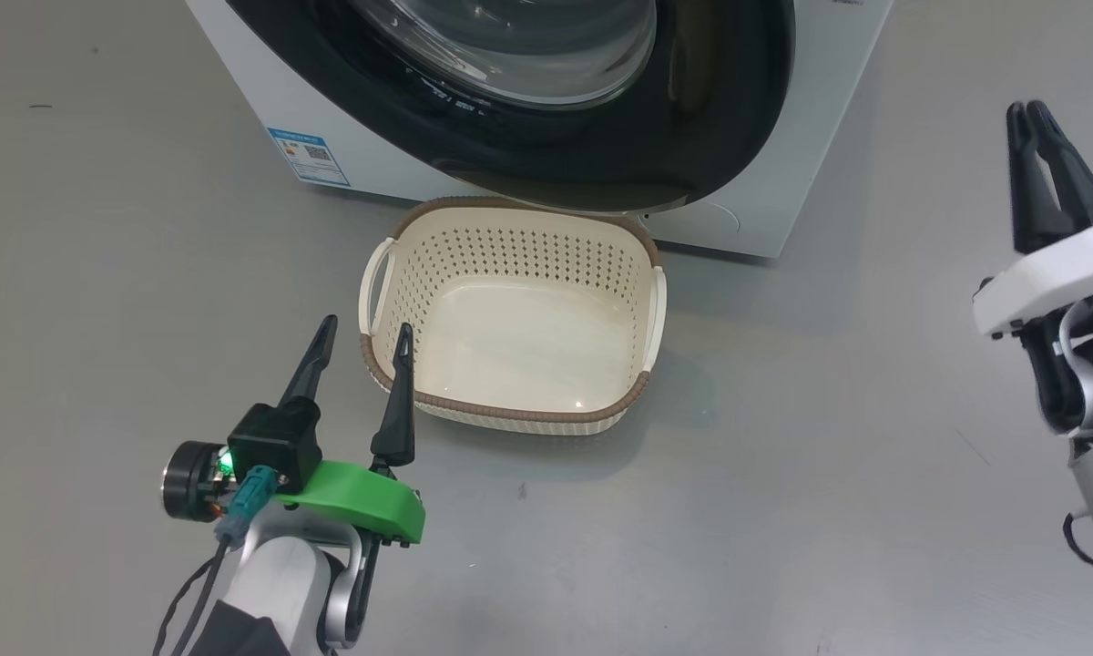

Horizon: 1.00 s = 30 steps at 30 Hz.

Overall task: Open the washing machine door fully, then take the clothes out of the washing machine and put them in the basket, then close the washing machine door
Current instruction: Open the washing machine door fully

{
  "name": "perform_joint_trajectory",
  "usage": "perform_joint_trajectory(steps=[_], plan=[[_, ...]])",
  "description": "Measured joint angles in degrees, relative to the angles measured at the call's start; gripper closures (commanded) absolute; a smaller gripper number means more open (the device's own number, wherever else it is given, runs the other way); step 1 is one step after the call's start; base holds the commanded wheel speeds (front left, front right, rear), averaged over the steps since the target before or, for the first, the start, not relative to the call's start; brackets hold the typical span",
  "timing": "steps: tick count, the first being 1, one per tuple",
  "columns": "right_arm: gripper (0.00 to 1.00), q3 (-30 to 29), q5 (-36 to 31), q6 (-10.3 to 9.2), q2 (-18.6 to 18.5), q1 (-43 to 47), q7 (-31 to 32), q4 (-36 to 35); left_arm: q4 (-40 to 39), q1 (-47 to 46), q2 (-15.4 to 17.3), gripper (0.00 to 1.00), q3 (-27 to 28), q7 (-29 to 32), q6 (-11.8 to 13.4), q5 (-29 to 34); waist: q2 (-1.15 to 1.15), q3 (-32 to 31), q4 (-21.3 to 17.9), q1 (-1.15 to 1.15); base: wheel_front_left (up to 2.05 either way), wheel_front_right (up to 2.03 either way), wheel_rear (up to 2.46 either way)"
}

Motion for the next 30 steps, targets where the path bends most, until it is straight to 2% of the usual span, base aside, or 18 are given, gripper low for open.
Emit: perform_joint_trajectory(steps=[8,13,21,30], plan=[[0.0,-0.11,-0.3,-2.81,3.03,7.43,-5.68,-0.93,-0.54,0.61,0.07,0.0,2.47,0.0,0.0,0.57,0.0,-0.83,-1.45,0.0,0.0,0.0,0.0],[0.0,-0.15,-0.3,-3.83,4.44,10.72,-6.33,-1.68,-1.09,1.24,0.07,0.0,2.66,0.0,0.0,1.1,0.0,-1.37,-2.35,0.0,0.0,0.0,0.0],[0.0,-1.02,-0.35,-4.8,4.26,11.89,-6.43,-4.22,-1.51,1.25,0.08,0.0,1.9,0.0,0.0,1.18,0.0,-1.4,-2.99,0.0,0.0,0.0,0.0],[0.0,-1.43,-0.96,-4.9,4.17,13.89,-6.69,-6.03,-1.49,1.42,0.08,0.0,1.21,0.0,0.0,1.19,0.0,-1.54,-2.84,0.0,0.0,0.0,0.0]])
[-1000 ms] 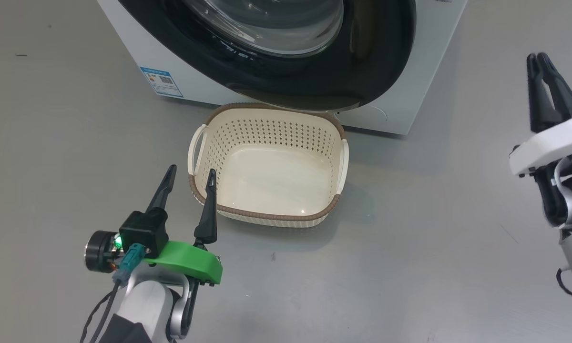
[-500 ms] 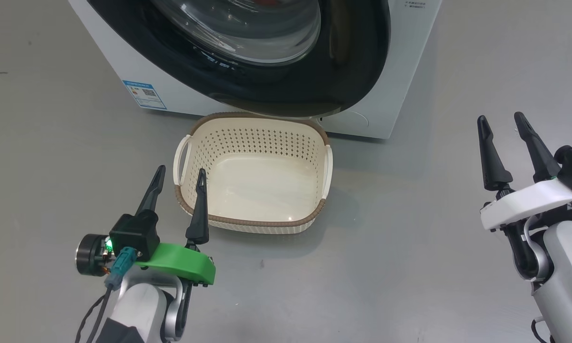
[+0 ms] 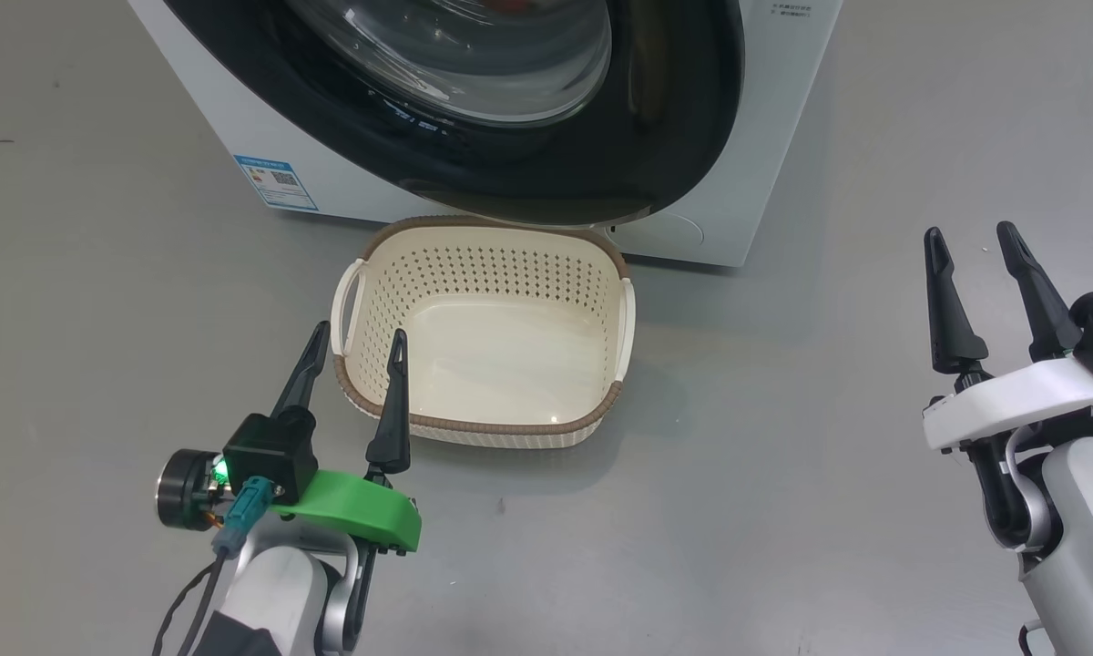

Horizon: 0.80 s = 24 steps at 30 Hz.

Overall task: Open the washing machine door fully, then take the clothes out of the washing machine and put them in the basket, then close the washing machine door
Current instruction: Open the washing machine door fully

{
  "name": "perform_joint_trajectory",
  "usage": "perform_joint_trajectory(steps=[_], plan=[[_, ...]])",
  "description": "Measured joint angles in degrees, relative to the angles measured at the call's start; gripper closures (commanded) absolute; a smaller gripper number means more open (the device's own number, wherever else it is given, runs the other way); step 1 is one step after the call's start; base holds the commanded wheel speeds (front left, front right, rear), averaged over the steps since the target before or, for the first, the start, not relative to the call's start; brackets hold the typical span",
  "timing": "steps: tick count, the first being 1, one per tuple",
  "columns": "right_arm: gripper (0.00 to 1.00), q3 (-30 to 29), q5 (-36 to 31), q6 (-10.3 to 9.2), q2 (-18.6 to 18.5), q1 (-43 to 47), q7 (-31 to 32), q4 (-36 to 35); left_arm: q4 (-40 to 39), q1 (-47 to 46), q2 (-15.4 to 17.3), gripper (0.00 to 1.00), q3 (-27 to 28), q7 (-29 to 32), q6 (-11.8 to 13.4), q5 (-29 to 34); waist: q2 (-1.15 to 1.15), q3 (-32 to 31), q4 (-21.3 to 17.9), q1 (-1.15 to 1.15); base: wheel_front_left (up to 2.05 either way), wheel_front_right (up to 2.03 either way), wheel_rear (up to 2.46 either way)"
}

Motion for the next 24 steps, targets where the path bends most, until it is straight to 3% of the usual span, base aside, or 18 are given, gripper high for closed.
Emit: perform_joint_trajectory(steps=[24], plan=[[0.0,-0.59,-0.47,-0.53,0.09,3.27,-0.24,-3.34,0.01,0.91,0.01,0.0,-0.36,0.0,0.0,0.3,0.0,-0.7,0.5,0.0,0.0,0.0,0.0]])
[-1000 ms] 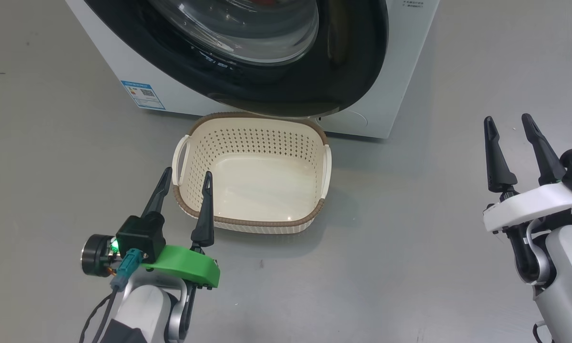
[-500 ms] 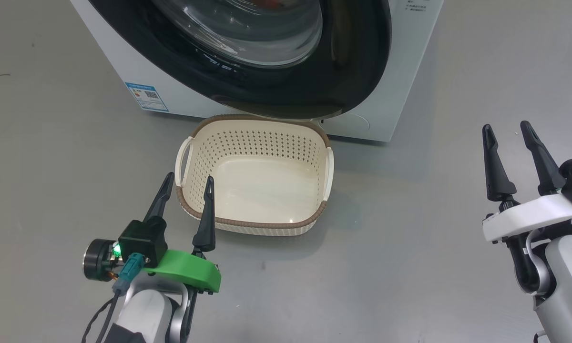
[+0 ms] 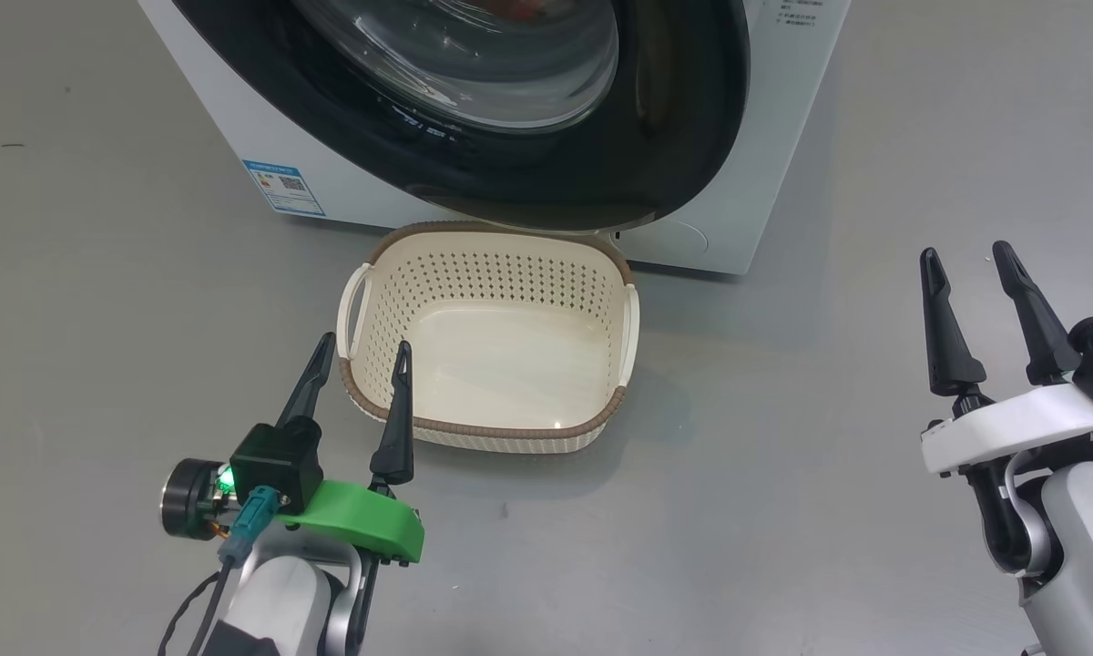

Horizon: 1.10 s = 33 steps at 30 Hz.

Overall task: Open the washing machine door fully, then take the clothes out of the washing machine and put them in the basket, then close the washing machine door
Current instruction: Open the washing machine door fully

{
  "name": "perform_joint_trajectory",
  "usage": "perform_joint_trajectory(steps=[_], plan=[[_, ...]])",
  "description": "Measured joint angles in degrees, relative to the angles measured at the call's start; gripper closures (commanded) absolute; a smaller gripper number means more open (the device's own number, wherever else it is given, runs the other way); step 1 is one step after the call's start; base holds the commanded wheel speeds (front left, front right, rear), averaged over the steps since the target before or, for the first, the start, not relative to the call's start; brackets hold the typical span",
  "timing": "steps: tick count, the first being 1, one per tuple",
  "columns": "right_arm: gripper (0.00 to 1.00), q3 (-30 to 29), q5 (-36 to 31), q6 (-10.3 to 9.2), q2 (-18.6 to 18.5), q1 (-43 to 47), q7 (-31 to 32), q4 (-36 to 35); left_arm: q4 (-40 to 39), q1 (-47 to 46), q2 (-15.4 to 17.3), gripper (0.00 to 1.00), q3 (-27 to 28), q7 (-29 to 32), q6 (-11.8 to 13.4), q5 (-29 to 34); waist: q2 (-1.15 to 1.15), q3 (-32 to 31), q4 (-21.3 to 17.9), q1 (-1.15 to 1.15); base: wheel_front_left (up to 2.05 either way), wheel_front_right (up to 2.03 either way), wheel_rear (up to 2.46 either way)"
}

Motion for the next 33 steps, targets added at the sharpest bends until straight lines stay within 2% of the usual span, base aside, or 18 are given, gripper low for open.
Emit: perform_joint_trajectory(steps=[13,16,33], plan=[[0.0,-1.45,0.63,0.08,0.01,-0.01,-0.15,-2.22,-0.12,0.04,0.0,0.0,-0.47,0.0,0.0,0.07,0.0,0.73,0.21,0.0,0.0,0.0,0.0],[0.0,-2.1,3.47,0.66,0.36,-0.59,0.69,-2.55,-0.32,0.03,0.01,0.0,-0.8,0.0,0.0,0.1,0.0,1.42,0.29,0.0,0.0,0.0,0.0],[0.0,-5.98,10.26,1.91,-1.23,-14.24,8.39,-0.49,-0.54,-1.06,0.05,0.0,-3.71,0.0,0.0,0.03,0.0,5.19,2.74,0.0,0.0,0.0,0.0]])
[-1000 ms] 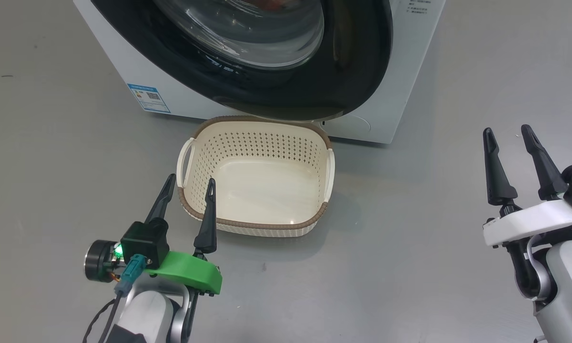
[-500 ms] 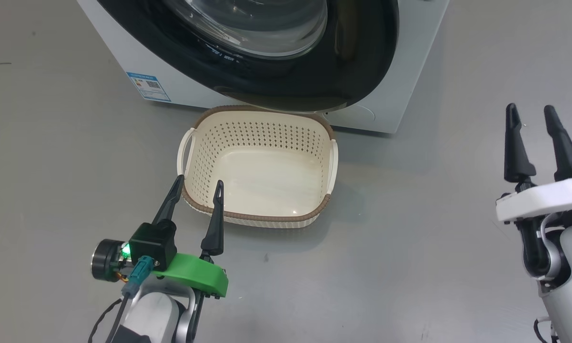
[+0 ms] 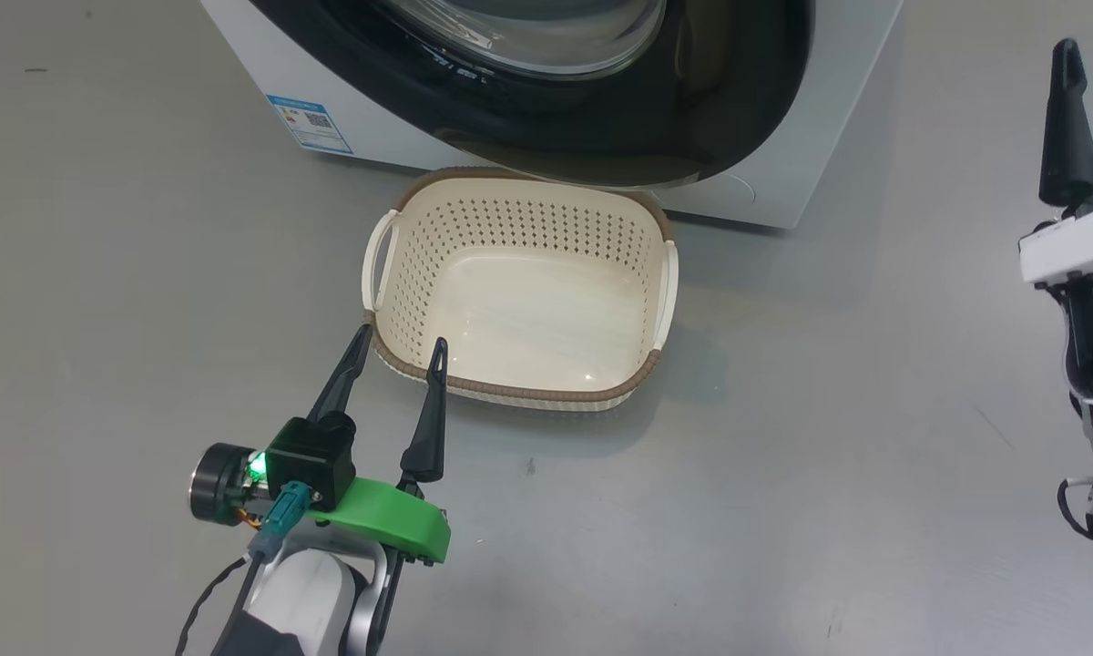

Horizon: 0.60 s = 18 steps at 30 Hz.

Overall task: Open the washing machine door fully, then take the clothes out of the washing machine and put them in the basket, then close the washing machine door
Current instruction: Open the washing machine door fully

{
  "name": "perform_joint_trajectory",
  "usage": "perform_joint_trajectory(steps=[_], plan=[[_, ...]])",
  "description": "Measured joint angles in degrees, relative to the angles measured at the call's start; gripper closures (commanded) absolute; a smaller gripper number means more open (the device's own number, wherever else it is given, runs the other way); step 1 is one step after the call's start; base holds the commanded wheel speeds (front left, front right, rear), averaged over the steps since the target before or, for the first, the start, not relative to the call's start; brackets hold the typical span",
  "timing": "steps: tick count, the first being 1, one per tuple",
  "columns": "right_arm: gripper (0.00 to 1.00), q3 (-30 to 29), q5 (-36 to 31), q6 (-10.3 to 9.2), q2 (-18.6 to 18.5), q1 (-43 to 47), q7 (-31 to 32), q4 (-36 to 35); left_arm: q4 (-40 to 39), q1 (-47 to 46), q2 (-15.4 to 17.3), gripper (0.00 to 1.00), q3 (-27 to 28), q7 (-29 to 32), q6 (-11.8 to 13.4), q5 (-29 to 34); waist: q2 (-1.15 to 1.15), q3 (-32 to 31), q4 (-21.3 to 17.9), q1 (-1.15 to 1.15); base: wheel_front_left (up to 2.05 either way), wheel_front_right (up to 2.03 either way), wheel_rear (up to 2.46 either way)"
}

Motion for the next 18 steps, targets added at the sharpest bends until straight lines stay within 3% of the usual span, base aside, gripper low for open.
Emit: perform_joint_trajectory(steps=[4,5,6,7,18], plan=[[0.0,-0.01,0.48,0.31,-0.36,-3.19,1.97,0.91,-0.02,-0.46,-0.01,0.0,-0.07,0.0,0.0,-0.01,0.0,0.7,0.94,0.0,0.0,0.0,0.0],[0.18,0.04,0.57,0.38,-0.37,-4.03,2.54,1.1,-0.03,-0.47,-0.01,0.0,-0.07,0.0,0.01,-0.02,0.0,0.87,1.16,0.0,0.0,0.0,0.0],[0.62,0.16,0.87,0.48,-0.36,-4.88,3.13,1.33,-0.03,-0.48,-0.01,0.0,-0.07,0.0,0.01,-0.03,0.0,1.06,1.37,0.0,0.0,0.0,0.0],[1.0,0.29,1.12,0.71,-0.34,-5.72,3.68,1.57,-0.04,-0.5,-0.01,0.0,-0.12,0.0,0.0,-0.04,0.0,1.25,1.58,0.0,0.0,0.0,0.0],[1.0,-1.16,12.81,1.3,4.98,-13.09,11.26,5.88,-0.42,-1.59,-0.03,0.0,-1.43,0.0,0.0,-1.2,0.0,3.24,3.69,0.0,0.0,0.0,0.0]])
